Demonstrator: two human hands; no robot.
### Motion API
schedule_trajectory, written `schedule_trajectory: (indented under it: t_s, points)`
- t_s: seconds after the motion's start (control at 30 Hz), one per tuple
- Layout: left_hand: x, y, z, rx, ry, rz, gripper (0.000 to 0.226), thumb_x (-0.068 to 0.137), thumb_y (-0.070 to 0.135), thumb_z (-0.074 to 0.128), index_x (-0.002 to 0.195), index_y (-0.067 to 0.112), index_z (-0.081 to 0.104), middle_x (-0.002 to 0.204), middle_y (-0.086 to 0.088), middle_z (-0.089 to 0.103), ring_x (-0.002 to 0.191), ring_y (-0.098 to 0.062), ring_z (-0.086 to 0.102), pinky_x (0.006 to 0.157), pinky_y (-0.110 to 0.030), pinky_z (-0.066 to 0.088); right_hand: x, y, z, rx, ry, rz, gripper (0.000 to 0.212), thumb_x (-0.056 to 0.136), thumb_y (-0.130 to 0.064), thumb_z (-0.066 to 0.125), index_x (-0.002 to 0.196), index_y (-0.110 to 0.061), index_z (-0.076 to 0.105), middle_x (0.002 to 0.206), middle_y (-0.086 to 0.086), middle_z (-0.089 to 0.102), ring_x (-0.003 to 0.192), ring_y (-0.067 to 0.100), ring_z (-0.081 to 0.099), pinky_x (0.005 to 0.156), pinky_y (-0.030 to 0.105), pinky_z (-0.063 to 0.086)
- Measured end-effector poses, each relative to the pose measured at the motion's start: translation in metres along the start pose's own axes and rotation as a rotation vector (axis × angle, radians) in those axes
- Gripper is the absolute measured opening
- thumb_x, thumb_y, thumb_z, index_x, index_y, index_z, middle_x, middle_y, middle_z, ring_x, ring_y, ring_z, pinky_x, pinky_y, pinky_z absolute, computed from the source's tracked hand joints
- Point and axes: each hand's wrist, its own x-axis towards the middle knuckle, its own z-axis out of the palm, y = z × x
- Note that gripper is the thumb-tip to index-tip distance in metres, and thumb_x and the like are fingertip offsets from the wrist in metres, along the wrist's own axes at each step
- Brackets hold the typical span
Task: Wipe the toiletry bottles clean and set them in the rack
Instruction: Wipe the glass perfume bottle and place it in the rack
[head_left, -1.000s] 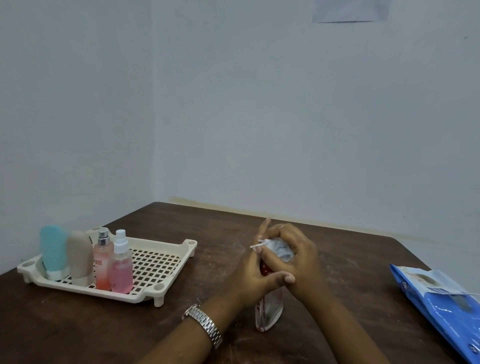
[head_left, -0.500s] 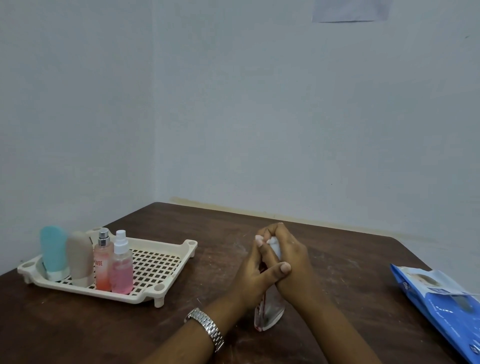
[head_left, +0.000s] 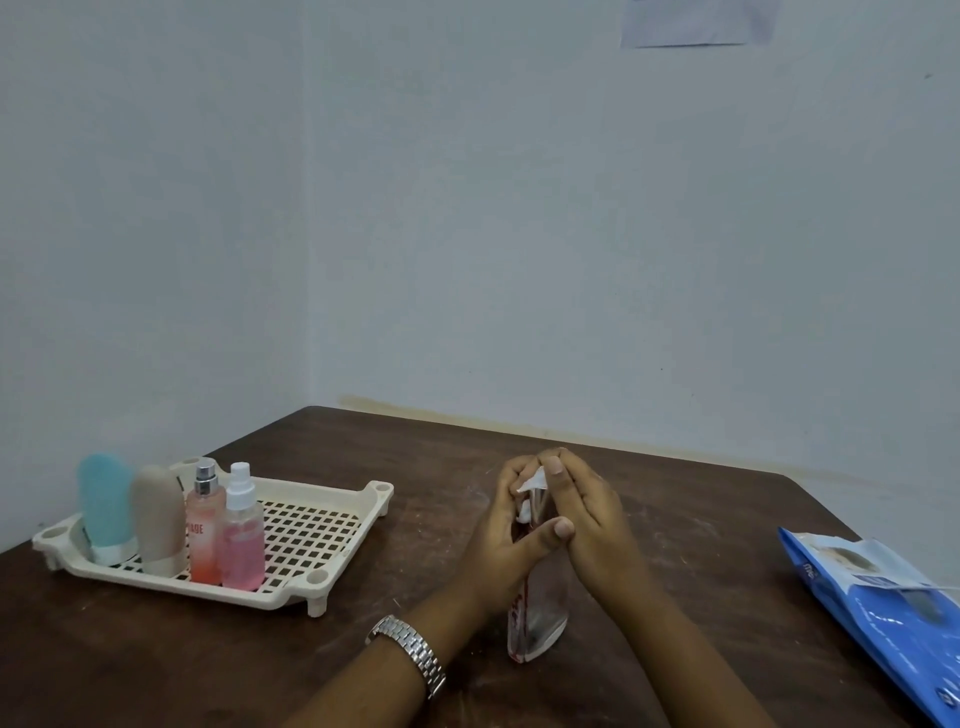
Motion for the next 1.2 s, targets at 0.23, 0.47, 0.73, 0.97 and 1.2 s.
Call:
schedule_trajectory:
  t_s: [0.23,0.47,0.73,0.97,1.2]
  points:
    - [0.003,-0.004,-0.006,0.011,0.001,0.011,0.074,0.073,0.057,0.072,0.123,0.015,0.037,0.097,0.014,0.065,0.096,-0.011,0.064,0.079,-0.026,0.05,-0.001,0.009,-0.001,0.105,0.034,0.128,0.028,0.097,-0.029,0.044,0.092,-0.011,0.066,0.082,0.012,0.065,0.078,0.028,0.063,0.067,0.038,0.051]
    - [0.007,-0.017,-0.017,0.029,0.117,0.017,0.059,0.071,0.064,0.07,0.116,0.032,0.047,0.077,0.011,0.06,0.075,-0.014,0.059,0.069,-0.034,0.047,-0.005,0.027,0.001,-0.299,0.031,0.031,0.024,0.092,-0.03,0.048,0.092,-0.02,0.071,0.093,-0.016,0.062,0.091,0.005,0.058,0.075,0.022,0.047]
    - [0.011,-0.018,-0.034,-0.04,0.353,-0.055,0.085,0.056,0.088,0.056,0.1,0.016,0.056,0.066,0.006,0.057,0.062,-0.009,0.055,0.057,-0.023,0.044,-0.01,0.02,0.018,-0.38,-0.039,-0.093,0.023,0.084,-0.006,0.065,0.105,-0.017,0.071,0.094,-0.021,0.057,0.089,-0.001,0.058,0.075,0.003,0.042]
    - [0.013,-0.018,-0.038,-0.111,0.343,-0.076,0.096,0.051,0.096,0.044,0.096,0.013,0.059,0.06,0.0,0.059,0.059,-0.013,0.058,0.057,-0.026,0.049,-0.011,0.015,0.022,-0.312,-0.059,-0.155,0.02,0.081,-0.009,0.069,0.098,-0.019,0.073,0.092,-0.024,0.059,0.091,-0.003,0.059,0.074,0.007,0.046]
    - [0.009,-0.013,-0.031,-0.048,0.293,-0.031,0.101,0.057,0.095,0.038,0.106,0.009,0.057,0.061,0.005,0.057,0.061,-0.009,0.056,0.058,-0.024,0.047,-0.012,0.018,0.019,-0.426,0.07,-0.141,0.017,0.086,-0.009,0.064,0.101,-0.013,0.072,0.091,-0.018,0.055,0.088,-0.005,0.056,0.072,0.002,0.041]
